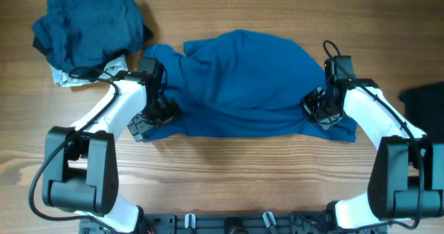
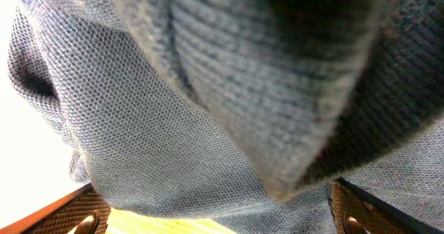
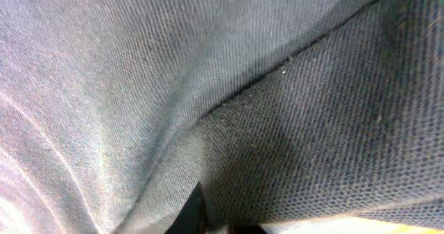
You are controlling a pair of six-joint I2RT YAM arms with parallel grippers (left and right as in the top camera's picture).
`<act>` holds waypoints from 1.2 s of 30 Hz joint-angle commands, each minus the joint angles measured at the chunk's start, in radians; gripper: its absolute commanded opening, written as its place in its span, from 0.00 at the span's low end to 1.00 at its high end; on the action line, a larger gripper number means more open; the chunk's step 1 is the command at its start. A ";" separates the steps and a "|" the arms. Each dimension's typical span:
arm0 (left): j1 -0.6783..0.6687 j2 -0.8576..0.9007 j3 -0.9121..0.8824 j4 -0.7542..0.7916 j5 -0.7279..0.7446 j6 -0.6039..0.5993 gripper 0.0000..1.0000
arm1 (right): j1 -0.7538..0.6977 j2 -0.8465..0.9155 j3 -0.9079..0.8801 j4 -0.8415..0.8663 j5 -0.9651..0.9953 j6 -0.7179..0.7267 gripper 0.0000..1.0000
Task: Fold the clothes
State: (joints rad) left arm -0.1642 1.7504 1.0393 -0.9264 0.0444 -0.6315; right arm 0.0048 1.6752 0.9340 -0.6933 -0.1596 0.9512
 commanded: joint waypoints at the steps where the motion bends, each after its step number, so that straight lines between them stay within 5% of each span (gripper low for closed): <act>1: 0.003 0.006 -0.007 0.003 0.011 -0.012 1.00 | -0.003 -0.021 0.024 0.036 0.057 -0.010 0.06; 9: 0.003 0.006 -0.007 0.002 0.011 -0.012 1.00 | -0.003 -0.021 0.024 0.117 0.065 -0.036 0.18; 16: 0.003 0.006 -0.007 0.002 -0.061 -0.013 1.00 | -0.004 -0.021 0.024 0.182 0.142 -0.126 0.05; 24: 0.004 0.006 -0.007 0.002 -0.131 -0.013 1.00 | -0.025 -0.021 0.024 0.322 0.142 -0.249 0.07; 25: 0.004 0.006 -0.007 0.003 -0.151 -0.013 1.00 | -0.029 -0.020 0.024 0.334 0.142 -0.272 0.14; 29: 0.020 0.006 -0.007 0.003 -0.218 -0.013 1.00 | -0.032 -0.020 0.024 0.334 0.172 -0.379 0.85; 30: 0.028 0.006 -0.005 0.003 -0.240 -0.013 1.00 | -0.032 -0.021 0.024 0.321 0.184 -0.395 0.94; 34: 0.071 -0.001 0.041 -0.054 -0.267 -0.013 0.96 | -0.052 -0.031 0.106 0.119 0.190 -0.402 0.98; 36: 0.072 -0.018 0.079 -0.093 -0.265 -0.013 0.94 | -0.064 -0.062 0.189 -0.020 0.189 -0.406 0.83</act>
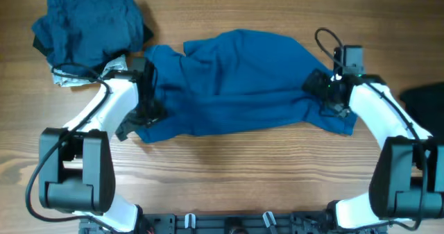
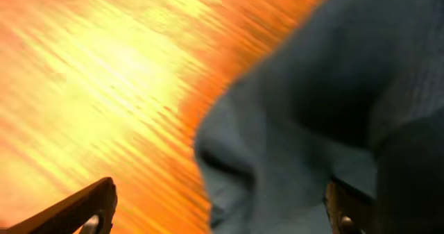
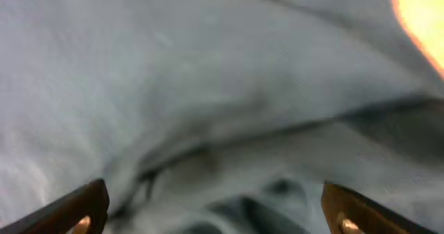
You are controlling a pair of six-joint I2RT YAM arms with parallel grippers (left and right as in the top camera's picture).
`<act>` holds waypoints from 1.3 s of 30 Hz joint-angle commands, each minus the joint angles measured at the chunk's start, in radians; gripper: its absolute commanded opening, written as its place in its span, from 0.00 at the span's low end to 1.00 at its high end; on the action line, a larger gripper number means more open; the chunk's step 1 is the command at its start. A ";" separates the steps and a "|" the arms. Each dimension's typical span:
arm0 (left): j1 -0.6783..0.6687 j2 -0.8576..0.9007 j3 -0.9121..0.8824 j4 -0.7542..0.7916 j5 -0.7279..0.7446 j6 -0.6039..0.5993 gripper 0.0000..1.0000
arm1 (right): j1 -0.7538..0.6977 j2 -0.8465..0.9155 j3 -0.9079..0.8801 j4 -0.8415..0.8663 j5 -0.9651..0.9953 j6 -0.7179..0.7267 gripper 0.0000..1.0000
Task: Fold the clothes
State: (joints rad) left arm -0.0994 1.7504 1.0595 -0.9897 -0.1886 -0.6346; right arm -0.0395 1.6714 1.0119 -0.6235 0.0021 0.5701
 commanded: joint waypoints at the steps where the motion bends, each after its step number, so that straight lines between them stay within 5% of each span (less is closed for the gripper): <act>1: 0.003 -0.033 0.072 -0.046 -0.018 -0.010 0.93 | -0.020 -0.075 0.142 -0.143 0.027 -0.027 0.76; 8: -0.059 -0.066 0.070 -0.020 0.312 -0.009 0.60 | -0.020 -0.107 0.131 -0.294 -0.187 -0.175 0.27; 12: -0.125 -0.066 0.070 -0.009 0.312 -0.010 0.57 | -0.020 -0.050 0.056 -0.252 -0.187 -0.147 0.12; 29: -0.138 0.103 0.070 0.059 0.290 -0.002 0.50 | -0.035 0.123 0.011 -0.132 -0.098 -0.072 0.11; 39: -0.066 0.145 0.070 0.009 0.191 0.028 0.54 | -0.233 0.123 0.010 -0.221 -0.063 -0.108 0.13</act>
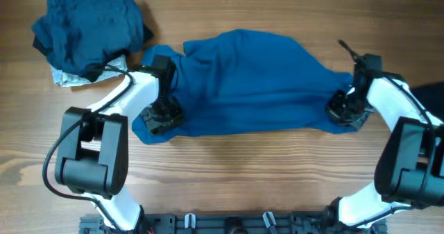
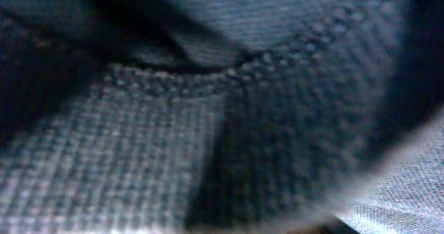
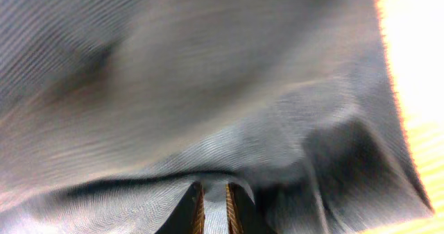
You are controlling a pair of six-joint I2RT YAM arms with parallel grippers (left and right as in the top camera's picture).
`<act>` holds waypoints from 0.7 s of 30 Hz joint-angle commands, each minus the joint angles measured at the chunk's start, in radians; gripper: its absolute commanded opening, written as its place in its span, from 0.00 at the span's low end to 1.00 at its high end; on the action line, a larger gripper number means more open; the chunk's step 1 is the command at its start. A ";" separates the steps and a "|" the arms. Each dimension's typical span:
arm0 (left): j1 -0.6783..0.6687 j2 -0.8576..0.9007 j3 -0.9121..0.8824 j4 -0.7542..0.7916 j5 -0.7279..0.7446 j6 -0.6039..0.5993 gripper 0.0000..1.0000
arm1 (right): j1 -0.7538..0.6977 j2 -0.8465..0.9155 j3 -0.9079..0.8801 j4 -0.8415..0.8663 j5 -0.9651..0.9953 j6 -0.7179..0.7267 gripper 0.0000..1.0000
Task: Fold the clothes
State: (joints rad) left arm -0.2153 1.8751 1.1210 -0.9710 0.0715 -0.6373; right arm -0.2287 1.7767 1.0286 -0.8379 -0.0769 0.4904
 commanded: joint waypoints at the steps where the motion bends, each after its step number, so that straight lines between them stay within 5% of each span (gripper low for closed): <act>1: 0.076 0.020 0.009 -0.010 -0.069 0.031 0.54 | -0.063 0.019 -0.006 0.000 -0.011 -0.048 0.13; 12: 0.152 0.019 0.009 -0.057 -0.069 0.084 0.58 | -0.086 0.111 -0.006 -0.001 0.041 -0.040 0.07; 14: 0.152 0.012 0.009 -0.109 -0.076 0.083 0.51 | -0.130 0.110 0.010 -0.010 0.063 -0.023 0.04; 21: 0.152 -0.155 0.009 -0.193 -0.339 -0.086 0.56 | -0.201 0.047 0.135 -0.135 0.126 0.038 0.04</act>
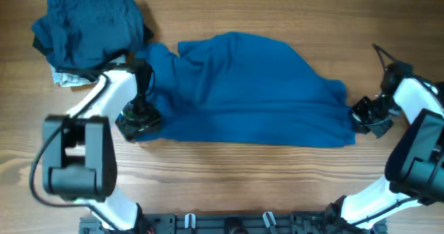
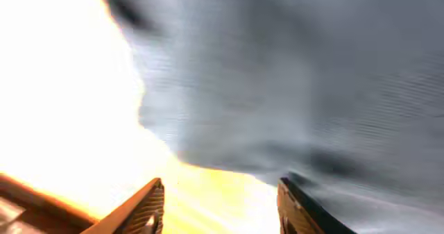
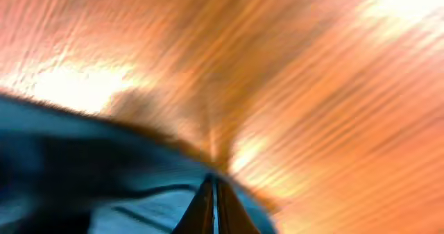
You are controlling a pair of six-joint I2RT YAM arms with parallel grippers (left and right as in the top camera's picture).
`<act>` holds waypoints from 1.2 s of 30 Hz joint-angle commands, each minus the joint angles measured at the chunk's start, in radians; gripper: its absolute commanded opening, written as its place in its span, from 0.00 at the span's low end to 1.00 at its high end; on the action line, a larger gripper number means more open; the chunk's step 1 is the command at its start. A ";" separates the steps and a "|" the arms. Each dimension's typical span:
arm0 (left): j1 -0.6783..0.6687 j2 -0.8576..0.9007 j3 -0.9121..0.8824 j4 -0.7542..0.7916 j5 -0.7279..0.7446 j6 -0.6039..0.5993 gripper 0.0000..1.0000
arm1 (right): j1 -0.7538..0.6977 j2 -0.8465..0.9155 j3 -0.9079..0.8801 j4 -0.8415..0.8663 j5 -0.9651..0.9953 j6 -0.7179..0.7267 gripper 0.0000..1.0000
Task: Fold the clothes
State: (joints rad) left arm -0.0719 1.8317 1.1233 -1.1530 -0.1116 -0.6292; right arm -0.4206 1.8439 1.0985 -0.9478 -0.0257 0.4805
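Note:
A blue garment point(image 1: 243, 88) lies spread across the middle of the wooden table point(image 1: 229, 185), its near edge almost straight. My left gripper point(image 1: 137, 119) sits at its near left corner. In the left wrist view it point(image 2: 222, 206) is open, bare table between the fingers and the cloth point(image 2: 312, 74) just ahead. At the near right corner is my right gripper point(image 1: 365, 116). Its fingers point(image 3: 213, 199) are pressed together with the blue fabric point(image 3: 104, 185) around them, over bare wood.
A heap of dark blue clothes point(image 1: 87, 26) lies at the far left corner, with a pale grey piece point(image 1: 66, 78) sticking out under it, close behind my left arm. Bare wood runs along the near side.
The left gripper has let go of the cloth, now stands open and has shifted left to the corner. The right gripper has moved right, and the garment lies wider and flatter.
Both grippers were buried in cloth at the garment's near edge. Then both stood open near its sides. Then both were down on the near corners, the right one shut. Now the garment is stretched out, left open, right still shut.

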 commanded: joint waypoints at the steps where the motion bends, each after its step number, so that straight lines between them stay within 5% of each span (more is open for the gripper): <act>1: 0.008 -0.145 0.007 -0.011 -0.155 -0.094 0.57 | -0.008 -0.044 0.082 -0.035 0.075 0.058 0.04; 6: 0.008 -0.249 0.007 0.014 -0.151 -0.085 0.60 | -0.004 -0.197 0.106 -0.031 -0.059 -0.003 0.04; 10: 0.008 -0.239 0.006 0.131 -0.085 -0.001 0.69 | 0.029 -0.247 0.106 -0.010 -0.183 -0.072 0.22; 16: 0.009 -0.162 0.006 0.226 0.065 0.023 0.69 | 0.080 -0.238 0.104 -0.006 -0.182 -0.072 0.25; 22: 0.009 -0.117 0.006 0.257 0.093 -0.060 0.72 | 0.096 -0.238 0.104 -0.006 -0.182 -0.074 0.26; 28: 0.010 -0.116 0.006 0.377 0.096 -0.083 0.61 | 0.097 -0.238 0.104 -0.008 -0.182 -0.074 0.26; 36: 0.042 -0.116 0.006 0.319 0.095 -0.239 0.63 | 0.097 -0.238 0.104 -0.018 -0.182 -0.087 0.26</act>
State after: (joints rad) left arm -0.0486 1.7054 1.1233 -0.8284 -0.0235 -0.7799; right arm -0.3298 1.6035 1.1938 -0.9638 -0.1947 0.4129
